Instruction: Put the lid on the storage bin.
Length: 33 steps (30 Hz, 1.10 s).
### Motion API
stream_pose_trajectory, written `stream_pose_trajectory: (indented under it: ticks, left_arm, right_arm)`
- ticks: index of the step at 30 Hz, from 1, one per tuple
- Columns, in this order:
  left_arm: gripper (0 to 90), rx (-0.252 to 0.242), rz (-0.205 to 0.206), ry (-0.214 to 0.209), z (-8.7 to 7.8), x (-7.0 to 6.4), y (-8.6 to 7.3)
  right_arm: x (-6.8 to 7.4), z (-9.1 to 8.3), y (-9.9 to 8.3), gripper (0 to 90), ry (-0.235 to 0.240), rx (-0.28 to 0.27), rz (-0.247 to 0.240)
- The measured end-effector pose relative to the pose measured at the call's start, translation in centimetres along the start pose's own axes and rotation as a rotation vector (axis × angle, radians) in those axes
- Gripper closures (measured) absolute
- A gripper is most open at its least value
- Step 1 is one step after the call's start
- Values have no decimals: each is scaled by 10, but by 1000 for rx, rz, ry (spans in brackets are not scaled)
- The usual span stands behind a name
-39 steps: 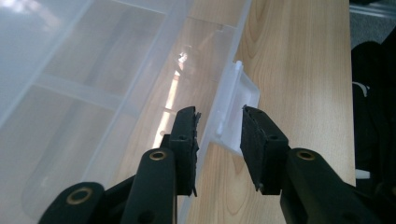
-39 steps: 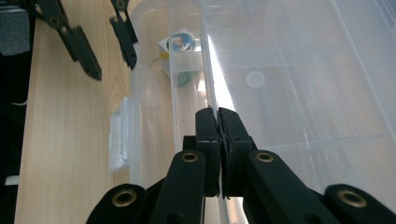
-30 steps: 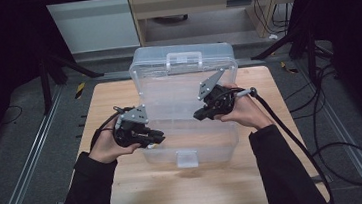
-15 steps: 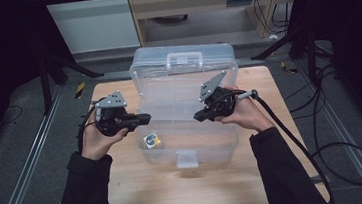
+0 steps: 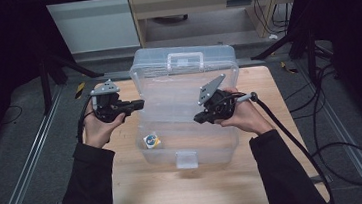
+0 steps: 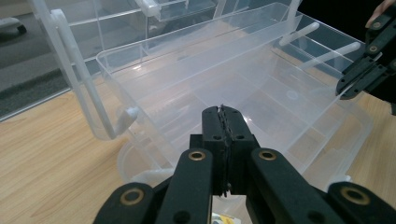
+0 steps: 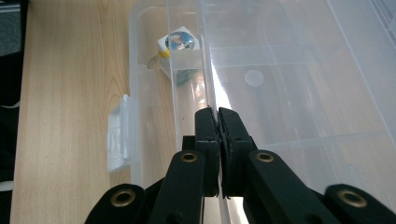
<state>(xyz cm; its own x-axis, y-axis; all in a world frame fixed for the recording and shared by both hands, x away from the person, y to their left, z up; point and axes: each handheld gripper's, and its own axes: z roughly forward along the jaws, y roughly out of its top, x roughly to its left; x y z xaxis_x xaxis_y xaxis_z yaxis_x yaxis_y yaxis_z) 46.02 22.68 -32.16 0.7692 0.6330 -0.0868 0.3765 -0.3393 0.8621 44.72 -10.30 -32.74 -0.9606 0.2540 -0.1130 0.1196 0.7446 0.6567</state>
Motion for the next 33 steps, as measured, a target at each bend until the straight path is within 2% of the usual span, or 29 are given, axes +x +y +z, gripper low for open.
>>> stream_pose_trajectory:
  ticks: [5, 19, 23, 27, 29, 30, 31, 33]
  left_arm:
    - [889, 9, -2, 7, 4, 1, 1]
    - [893, 16, 9, 19, 5, 4, 3]
    - [894, 14, 6, 28, 5, 6, 3]
    - [896, 11, 3, 32, 5, 7, 3]
    - [896, 11, 2, 38, 4, 8, 3]
    - [896, 9, -1, 38, 4, 8, 3]
    - [897, 10, -1, 40, 4, 9, 3]
    - [897, 13, -5, 42, 4, 10, 3]
  right_arm:
    - [3, 0, -1, 873, -12, 2, 4]
    - [9, 4, -4, 865, 19, 10, 7]
    - [13, 3, -7, 800, 4, -7, 21]
    - [15, -12, -14, 775, -54, -106, 60]
    - [14, -19, -20, 761, -75, -162, 112]
    - [14, -22, -24, 783, -90, -186, 130]
    - [14, -24, -28, 786, -112, -200, 141]
    - [12, -28, -35, 791, -124, -223, 182]
